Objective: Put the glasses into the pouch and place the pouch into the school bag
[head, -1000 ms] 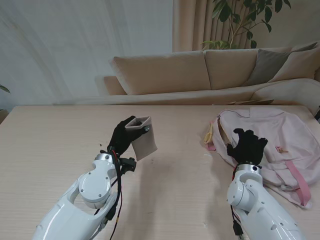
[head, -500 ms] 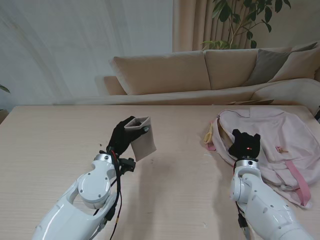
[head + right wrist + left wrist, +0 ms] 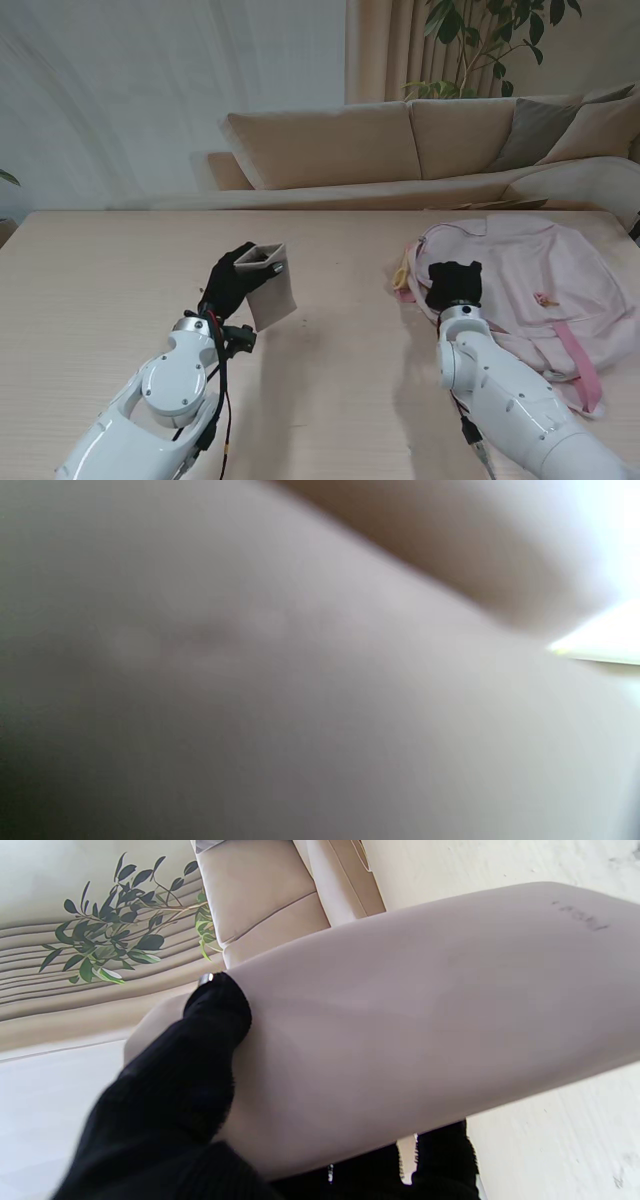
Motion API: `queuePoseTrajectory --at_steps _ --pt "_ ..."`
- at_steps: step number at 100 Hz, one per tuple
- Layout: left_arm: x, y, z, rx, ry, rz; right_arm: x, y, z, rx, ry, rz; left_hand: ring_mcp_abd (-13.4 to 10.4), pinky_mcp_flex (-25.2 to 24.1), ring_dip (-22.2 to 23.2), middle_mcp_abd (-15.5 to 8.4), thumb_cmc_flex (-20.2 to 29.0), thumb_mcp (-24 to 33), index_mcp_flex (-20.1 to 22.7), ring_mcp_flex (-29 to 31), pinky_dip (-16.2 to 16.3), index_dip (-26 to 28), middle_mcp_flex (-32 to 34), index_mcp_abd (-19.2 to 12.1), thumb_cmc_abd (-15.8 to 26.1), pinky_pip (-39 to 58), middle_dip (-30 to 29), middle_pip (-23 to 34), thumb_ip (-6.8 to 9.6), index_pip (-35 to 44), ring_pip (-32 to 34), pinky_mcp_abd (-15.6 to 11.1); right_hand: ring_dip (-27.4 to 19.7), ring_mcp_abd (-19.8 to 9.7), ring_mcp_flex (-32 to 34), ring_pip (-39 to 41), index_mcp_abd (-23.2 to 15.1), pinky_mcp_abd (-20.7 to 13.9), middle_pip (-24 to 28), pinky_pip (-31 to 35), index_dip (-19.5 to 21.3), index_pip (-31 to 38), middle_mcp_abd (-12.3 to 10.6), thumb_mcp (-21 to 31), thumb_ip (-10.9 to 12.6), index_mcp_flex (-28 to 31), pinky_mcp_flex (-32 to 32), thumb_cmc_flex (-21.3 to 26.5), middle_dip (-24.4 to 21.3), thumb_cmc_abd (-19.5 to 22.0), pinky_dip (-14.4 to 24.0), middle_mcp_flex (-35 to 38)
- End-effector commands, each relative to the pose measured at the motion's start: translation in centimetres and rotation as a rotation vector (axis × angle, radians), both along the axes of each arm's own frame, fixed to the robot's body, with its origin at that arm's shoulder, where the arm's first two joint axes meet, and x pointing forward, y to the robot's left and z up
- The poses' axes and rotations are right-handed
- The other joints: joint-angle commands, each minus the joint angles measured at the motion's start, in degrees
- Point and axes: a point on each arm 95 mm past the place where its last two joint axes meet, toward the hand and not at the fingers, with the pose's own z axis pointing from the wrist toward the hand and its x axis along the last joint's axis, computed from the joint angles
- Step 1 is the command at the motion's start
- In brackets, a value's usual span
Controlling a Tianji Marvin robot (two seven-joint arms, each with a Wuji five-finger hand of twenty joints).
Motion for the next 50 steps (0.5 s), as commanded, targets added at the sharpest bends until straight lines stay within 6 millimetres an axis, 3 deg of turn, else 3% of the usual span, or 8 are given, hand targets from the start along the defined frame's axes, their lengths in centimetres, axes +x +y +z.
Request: queuePoseTrajectory --at_steps 1,32,50 --pt "-0.5 0.2 -0.2 0.002 -0.001 -0.011 0.2 4.0 1.1 0.034 -0.003 0.076 0.2 -0.5 1.1 -1.7 1.3 0.3 3.0 1.4 1.2 -0.3 1.9 -4.0 2.6 2.0 0.9 -0.2 0.14 3.3 1.5 0.2 0.6 -0.4 2.1 1.6 -4.2 1.8 1.0 1.5 2.0 0.9 1.6 2.8 -1.4 2.4 -1.1 2.5 1.0 -0.2 1.3 2.7" --pt "-1.9 1.9 -0.7 0.015 -0.003 0.028 -2.1 14.3 3.3 0.144 0.072 0.255 0.2 -0.5 1.1 -1.5 1.4 0.2 3.0 1.4 1.3 -0.4 2.0 -3.9 2.5 2.0 0.9 -0.2 0.19 3.2 1.6 0.3 0.3 -0.6 2.8 1.4 -3.9 1.6 0.7 1.6 2.7 0.5 1.4 3.3 -1.6 2.1 -0.3 2.0 0.7 -0.5 1.5 3.3" --pt "-2.5 2.6 -0.5 0.013 -0.018 0.049 -4.4 18.9 4.4 0.205 0.099 0.36 0.2 -0.6 1.1 -1.6 1.3 0.2 3.0 1.4 1.3 -0.4 2.0 -3.9 2.5 2.0 0.9 -0.2 0.18 3.3 1.6 0.3 0.1 -1.0 2.9 1.0 -3.6 1.5 0.3 1.7 2.7 0.2 1.0 3.1 -1.7 1.7 0.1 1.5 0.4 -0.1 1.5 3.3"
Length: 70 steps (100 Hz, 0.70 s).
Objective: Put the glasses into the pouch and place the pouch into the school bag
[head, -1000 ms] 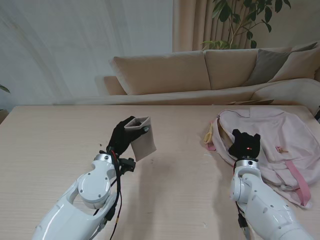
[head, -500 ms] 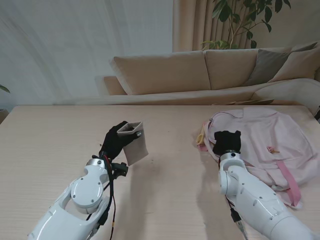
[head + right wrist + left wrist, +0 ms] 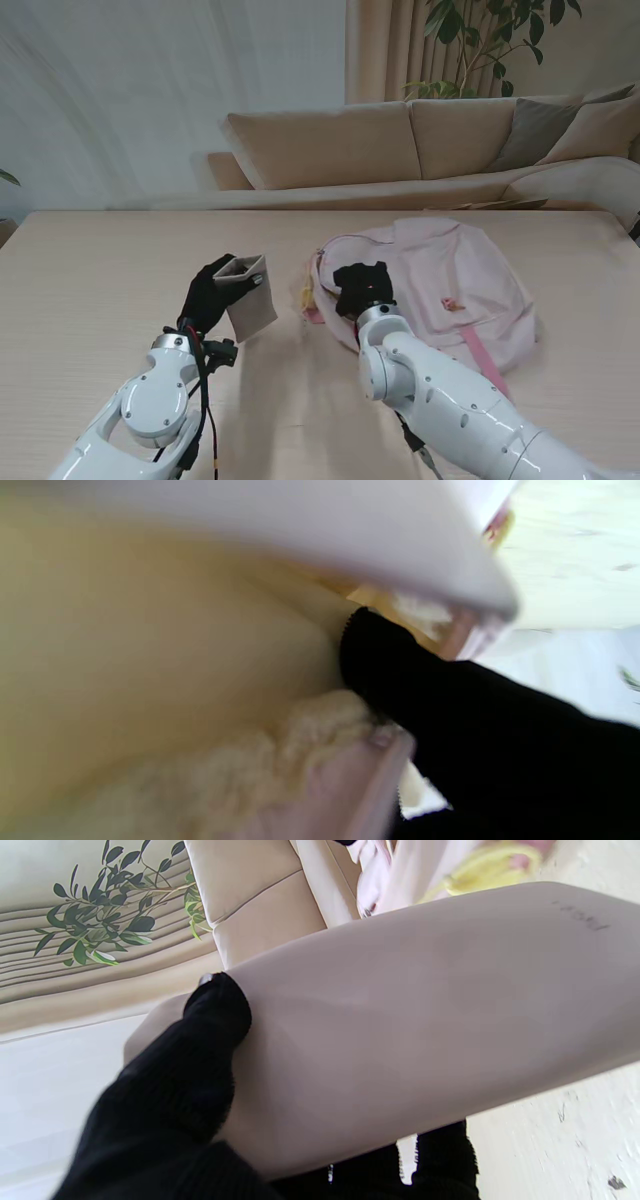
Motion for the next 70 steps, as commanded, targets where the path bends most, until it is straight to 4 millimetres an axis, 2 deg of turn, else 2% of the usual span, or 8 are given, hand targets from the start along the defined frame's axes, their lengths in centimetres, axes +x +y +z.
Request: queuePoseTrajectory --at_steps 1,16,30,39,51,58,70 --pt "-0.4 0.0 0.3 -0.008 -0.013 -0.005 -1.4 3.5 0.5 0.057 0.018 0.069 0.2 -0.6 1.1 -1.6 1.3 0.2 3.0 1.4 1.3 -0.4 2.0 -3.9 2.5 1.9 0.9 -0.2 0.17 3.3 1.6 0.3 0.1 -1.0 2.9 0.9 -3.6 1.4 0.3 1.7 1.2 0.2 1.0 3.1 -1.6 1.6 0.0 1.6 0.4 0.2 0.9 3.3" --pt "-0.7 0.3 0.6 -0.015 -0.029 0.011 -2.8 6.0 0.9 0.093 0.041 0.127 0.2 -0.6 1.1 -1.6 1.3 0.2 3.1 1.6 1.2 -0.4 2.1 -4.0 2.5 1.9 0.8 -0.2 0.17 3.2 1.6 0.3 -0.1 -1.4 3.2 0.5 -3.0 1.1 -0.1 1.8 0.7 -0.4 0.7 3.0 -1.6 0.8 0.6 1.2 0.0 0.2 0.9 3.4" --pt "-0.9 0.5 1.0 -0.018 -0.042 0.018 -3.4 6.9 1.0 0.128 0.056 0.143 0.2 -0.8 1.1 -1.6 1.3 0.3 3.2 1.6 1.2 -0.4 2.1 -4.0 2.4 1.7 0.8 -0.2 0.17 3.3 1.6 0.2 -0.3 -1.2 3.4 -0.1 -2.4 1.1 -0.6 1.8 0.2 -0.5 0.7 3.2 -1.6 0.2 1.1 1.0 -0.7 0.0 0.8 3.7" --pt "-0.9 0.5 1.4 -0.032 -0.054 0.024 -3.4 6.7 1.6 0.165 0.05 0.13 0.2 -1.1 1.1 -1.6 1.4 0.3 3.3 1.7 1.1 -0.3 2.3 -4.1 2.4 1.5 0.8 -0.1 0.18 3.4 1.6 0.3 -0.1 -1.0 4.0 0.1 -2.5 1.5 -0.2 1.9 0.5 0.3 1.1 3.3 -1.6 0.8 1.5 1.2 -0.5 -0.1 0.8 4.0" --pt "-0.7 0.2 2.3 -0.046 -0.081 0.026 -3.0 5.9 3.4 0.264 0.05 0.073 -0.1 -1.7 1.1 -1.8 1.4 0.2 3.6 2.1 0.9 0.1 2.7 -4.6 2.5 1.1 1.0 0.0 -0.01 3.8 1.8 0.2 0.9 0.1 4.2 2.2 -1.8 2.5 1.1 2.7 1.4 1.3 2.1 3.5 -1.5 1.1 1.9 2.0 0.8 -0.2 1.2 4.0" --pt "-0.4 -0.2 2.8 -0.059 -0.098 0.019 -2.6 5.3 4.5 0.314 0.063 0.04 -0.1 -1.9 1.9 -1.8 1.9 -0.5 3.4 1.9 0.8 0.7 2.7 -4.8 2.9 0.9 1.8 0.3 -0.44 3.8 3.0 0.0 1.8 1.0 4.0 4.5 -0.6 3.4 2.1 3.7 2.0 1.1 3.2 3.4 -1.5 1.3 2.4 2.5 2.1 -0.1 1.7 3.8" --pt "0.3 -1.3 3.4 -0.082 -0.132 0.012 -1.5 4.3 5.7 0.348 0.068 0.008 -1.4 -2.7 2.1 -2.9 2.0 -1.3 3.4 1.4 0.4 1.5 2.7 -6.5 3.2 0.3 2.1 -0.1 -1.11 3.9 2.9 -0.5 2.0 1.4 3.9 5.9 -0.1 3.5 2.5 4.0 2.6 1.0 3.5 3.2 -1.4 1.2 2.5 2.7 2.8 0.1 1.9 3.8"
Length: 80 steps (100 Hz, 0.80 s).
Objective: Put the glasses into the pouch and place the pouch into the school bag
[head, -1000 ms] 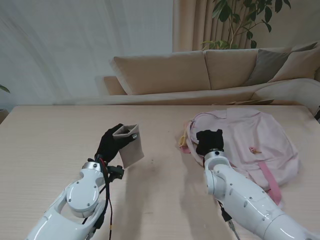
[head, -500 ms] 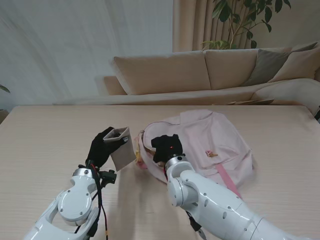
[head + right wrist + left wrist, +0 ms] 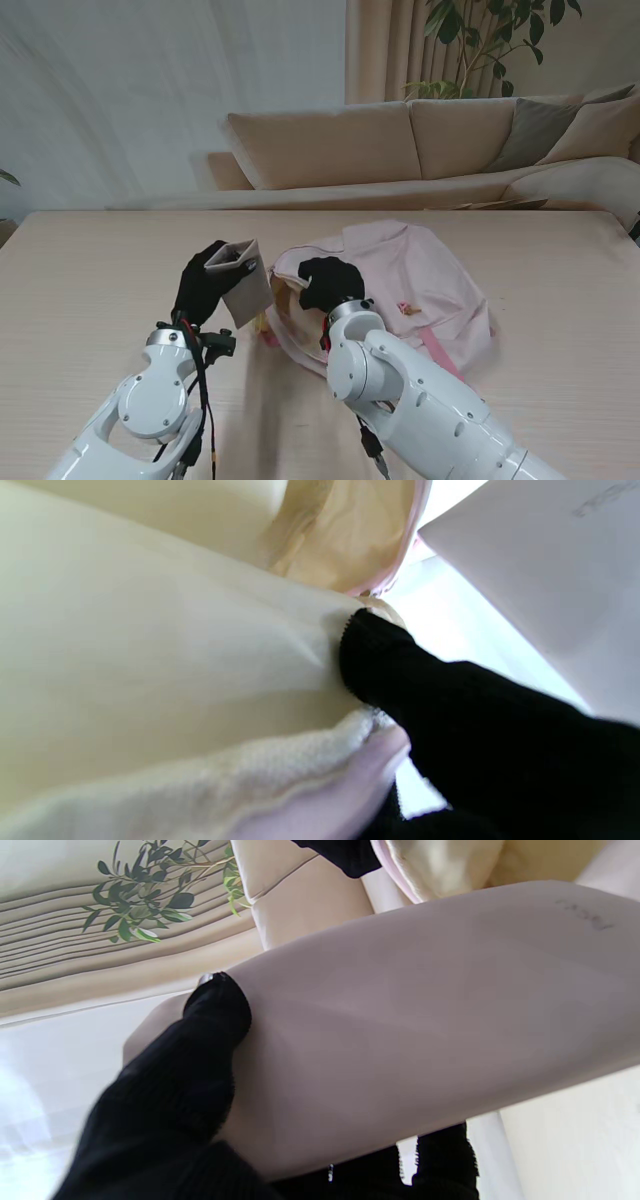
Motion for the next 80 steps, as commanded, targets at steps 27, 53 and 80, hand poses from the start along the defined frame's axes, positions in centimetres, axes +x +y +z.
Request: queuePoseTrajectory --at_steps 27,53,80 --pt "2.7 -3.7 0.4 -0.039 -0.057 -0.061 2.6 -1.1 2.8 0.053 0.012 -0.066 -4.3 -2.7 1.5 -6.2 0.9 -1.0 3.2 -0.3 -0.1 3.6 3.3 -11.5 2.4 -0.4 2.6 -3.6 -1.81 3.6 1.2 -2.7 0.3 1.4 3.5 2.1 -0.1 1.4 1.8 2.2 1.8 1.3 3.3 2.5 -1.4 0.8 -0.6 3.0 1.6 0.8 1.3 3.0" --pt "3.6 -4.5 -1.7 0.017 -0.048 -0.088 3.9 -1.2 3.3 0.089 0.059 -0.113 -5.5 -3.7 1.6 -7.6 -1.0 2.6 4.2 -1.1 -0.1 4.6 4.7 -15.8 0.2 0.0 3.0 -6.1 -2.54 3.9 1.6 -4.3 -0.1 2.1 3.4 1.9 0.5 1.6 1.8 2.4 2.3 1.2 3.8 1.7 -1.2 0.4 -1.2 3.7 1.8 1.8 1.6 2.6" --pt "3.6 -5.1 -3.9 0.099 -0.007 -0.158 4.1 -1.2 3.6 0.097 0.084 -0.117 -5.5 -6.3 1.7 -7.2 -2.1 5.7 5.2 -0.6 -0.6 3.9 6.0 -15.1 -1.0 -1.2 3.4 -6.8 -3.28 3.9 2.5 -4.2 -0.3 2.7 2.7 2.0 -0.1 1.6 2.0 3.2 3.0 1.0 4.1 0.8 -0.9 0.2 -1.4 4.0 1.7 2.3 2.2 2.1"
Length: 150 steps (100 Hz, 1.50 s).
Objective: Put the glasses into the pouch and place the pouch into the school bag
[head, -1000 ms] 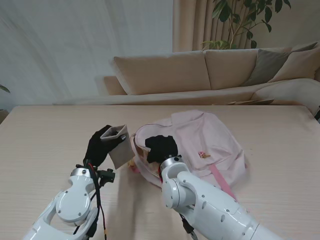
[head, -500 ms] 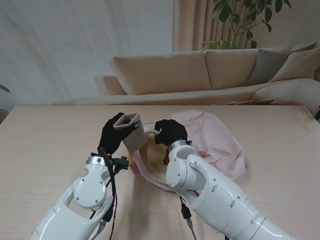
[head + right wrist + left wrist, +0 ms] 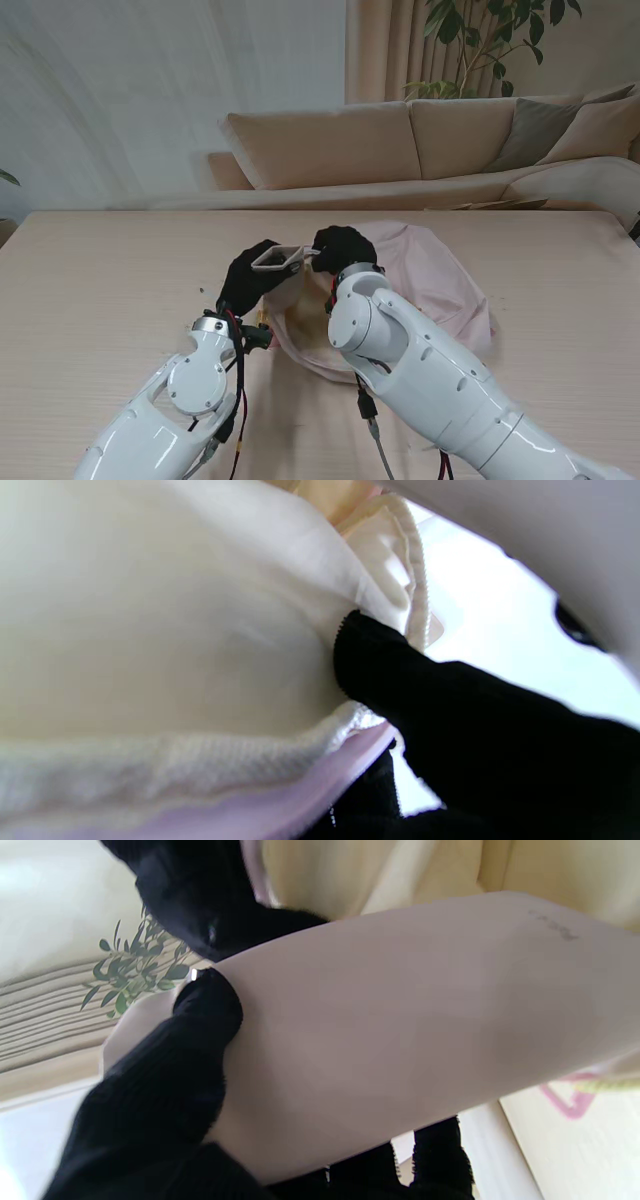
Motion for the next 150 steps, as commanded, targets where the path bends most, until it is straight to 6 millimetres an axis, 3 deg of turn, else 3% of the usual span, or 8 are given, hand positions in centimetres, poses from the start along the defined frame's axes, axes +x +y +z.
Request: queuePoseTrajectory --at_steps 1,84,94,98,110,116,128,150 --pt "-0.3 -0.4 -0.9 0.017 0.026 -0.028 -0.1 0.4 0.3 -0.003 0.003 0.02 -1.7 -2.1 1.7 -2.2 0.3 3.8 4.1 -0.3 -0.6 1.1 2.4 -7.1 0.4 -1.3 1.1 -0.6 -1.09 3.8 2.5 -1.4 -0.4 0.6 2.7 1.2 -1.2 1.2 1.9 2.3 1.5 1.0 2.2 0.8 -0.9 0.2 -0.5 2.7 0.7 1.6 1.4 2.0" --pt "4.2 -4.7 -5.2 0.483 -0.076 -0.351 -0.5 1.3 0.9 -0.02 0.064 0.138 2.5 -6.1 4.8 3.1 1.7 1.4 7.5 -0.1 -2.1 -11.2 1.9 1.3 -0.5 -10.1 -2.9 9.0 -0.31 4.0 7.2 1.5 -0.3 -4.2 -13.2 0.0 -6.2 -3.7 1.1 -2.9 4.2 0.6 -1.1 -2.7 -0.5 -1.1 -13.9 1.3 -0.9 4.8 0.4 -0.3" --pt "4.0 -5.2 -5.2 0.494 -0.077 -0.345 -0.8 1.2 0.8 -0.025 0.065 0.158 2.3 -5.9 3.5 3.5 -1.5 -3.2 0.6 -6.1 -2.8 -10.4 -9.4 3.8 -3.0 -15.6 -12.5 13.1 0.41 -1.1 3.3 1.7 -0.4 -4.6 -13.3 -0.1 -6.6 -3.8 1.1 -3.1 4.4 0.5 -1.5 -2.6 -0.6 -1.2 -14.1 1.1 -0.9 5.0 0.3 -0.2" --pt "3.8 -5.1 -5.1 0.506 -0.079 -0.344 -0.8 1.2 0.8 -0.021 0.067 0.158 2.4 -5.9 3.3 3.9 -7.8 1.4 -2.5 -9.2 -2.1 -7.7 -14.5 6.9 -3.9 -18.3 -14.9 12.8 0.15 -6.7 1.8 1.6 -0.4 -4.4 -13.5 -0.2 -6.3 -3.9 1.0 -3.1 4.5 0.5 -1.2 -2.6 -0.5 -1.1 -14.3 1.3 -0.9 4.9 0.3 -0.3" --pt "2.6 -4.4 -4.3 0.65 -0.021 -0.405 -0.9 1.2 0.8 -0.017 0.067 0.161 -1.3 -6.1 -0.2 1.6 -18.4 -3.8 -22.3 -23.6 0.3 -10.3 -37.2 10.4 -5.2 -26.2 -19.0 4.5 0.1 -20.5 -8.6 -0.4 -0.3 -4.5 -13.5 -0.1 -6.3 -3.8 1.2 -3.1 4.6 0.5 -1.1 -2.6 -0.5 -1.1 -14.4 1.2 -0.8 4.9 0.2 -0.2" --pt "2.0 -3.9 -4.1 0.705 -0.004 -0.43 -1.0 1.2 0.7 -0.013 0.068 0.162 -2.6 -6.3 -2.4 1.2 -19.5 -6.3 -27.1 -27.6 1.3 -12.8 -43.1 10.7 -4.9 -28.3 -21.4 1.0 0.12 -23.8 -13.5 -1.2 -0.3 -4.4 -13.5 -0.1 -6.1 -3.9 1.2 -3.1 4.7 0.4 -1.0 -2.5 -0.5 -1.1 -14.4 1.3 -0.8 4.8 0.2 -0.2" --pt "1.2 -3.2 -3.7 0.762 0.003 -0.423 -1.1 1.2 0.7 -0.005 0.068 0.166 -2.9 -6.0 -3.7 1.8 -19.5 -8.0 -27.8 -28.4 3.6 -15.2 -45.2 11.9 -5.1 -28.7 -23.0 -0.5 0.26 -25.7 -16.6 -1.5 -0.2 -4.3 -13.4 0.0 -6.0 -3.9 1.3 -3.0 4.7 0.4 -0.9 -2.5 -0.5 -1.0 -14.3 1.3 -0.7 4.7 0.2 -0.1" --pt "0.6 -1.4 -3.9 0.802 -0.009 -0.338 -1.3 1.1 0.7 -0.005 0.068 0.175 -1.6 -6.0 2.3 1.6 -16.7 -3.1 -19.6 -24.5 5.0 -8.2 -38.2 6.1 -6.2 -27.7 -17.1 6.3 0.66 -15.4 -8.8 -0.9 -0.1 -4.3 -13.1 0.2 -5.8 -3.8 1.5 -2.6 4.7 0.3 -0.8 -2.5 -0.6 -1.0 -14.1 1.3 -0.6 4.8 0.4 -0.1"
